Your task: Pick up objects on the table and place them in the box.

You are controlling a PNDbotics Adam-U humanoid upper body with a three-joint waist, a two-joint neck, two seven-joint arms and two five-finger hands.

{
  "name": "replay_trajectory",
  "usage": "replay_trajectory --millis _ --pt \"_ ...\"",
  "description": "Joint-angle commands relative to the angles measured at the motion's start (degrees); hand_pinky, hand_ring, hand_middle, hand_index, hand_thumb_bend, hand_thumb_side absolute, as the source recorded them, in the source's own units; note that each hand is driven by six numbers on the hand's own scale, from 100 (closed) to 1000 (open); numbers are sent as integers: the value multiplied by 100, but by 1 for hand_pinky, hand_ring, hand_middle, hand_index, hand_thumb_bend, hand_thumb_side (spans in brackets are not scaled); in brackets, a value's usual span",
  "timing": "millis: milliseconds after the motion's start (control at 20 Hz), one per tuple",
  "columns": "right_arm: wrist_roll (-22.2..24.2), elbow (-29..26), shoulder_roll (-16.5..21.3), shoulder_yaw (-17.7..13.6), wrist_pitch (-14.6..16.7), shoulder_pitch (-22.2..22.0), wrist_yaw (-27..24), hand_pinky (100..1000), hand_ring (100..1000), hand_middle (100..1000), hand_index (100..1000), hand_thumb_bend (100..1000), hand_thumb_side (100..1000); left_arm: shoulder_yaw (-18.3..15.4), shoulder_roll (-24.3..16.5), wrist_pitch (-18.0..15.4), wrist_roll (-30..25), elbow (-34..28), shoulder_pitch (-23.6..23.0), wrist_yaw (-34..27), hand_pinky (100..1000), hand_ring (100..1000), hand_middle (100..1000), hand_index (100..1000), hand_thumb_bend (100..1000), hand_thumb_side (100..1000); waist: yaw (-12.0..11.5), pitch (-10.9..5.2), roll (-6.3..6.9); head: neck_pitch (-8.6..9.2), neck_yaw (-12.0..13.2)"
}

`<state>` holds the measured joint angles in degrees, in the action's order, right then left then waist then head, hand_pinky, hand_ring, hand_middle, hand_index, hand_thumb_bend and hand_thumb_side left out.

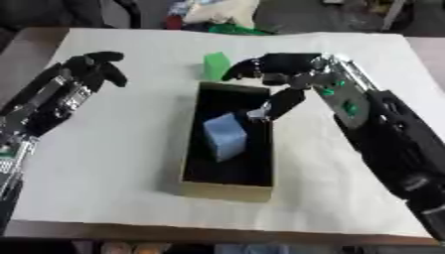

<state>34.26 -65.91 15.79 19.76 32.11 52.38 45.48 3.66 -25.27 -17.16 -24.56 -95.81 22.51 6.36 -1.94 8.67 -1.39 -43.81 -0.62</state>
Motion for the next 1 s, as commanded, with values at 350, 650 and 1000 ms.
replay_trajectory --millis 350,650,1000 --pt "-162 -906 529 -241 -136 -31 -465 837 861 909 986 276 833 4 -502 24 196 120 549 213 788 683 635 916 100 949 203 -136 84 -30 88" --pt "-136 -1184 593 -208 -263 -183 -751 834 860 904 985 241 840 275 -824 208 458 637 1352 915 776 681 640 914 100 900 405 -154 129 -30 156" --pt "5 -1216 485 -128 -302 -263 -936 829 858 895 983 204 854 685 -629 261 484 1859 2487 2154 755 678 651 914 151 834 616 -177 164 -30 245"
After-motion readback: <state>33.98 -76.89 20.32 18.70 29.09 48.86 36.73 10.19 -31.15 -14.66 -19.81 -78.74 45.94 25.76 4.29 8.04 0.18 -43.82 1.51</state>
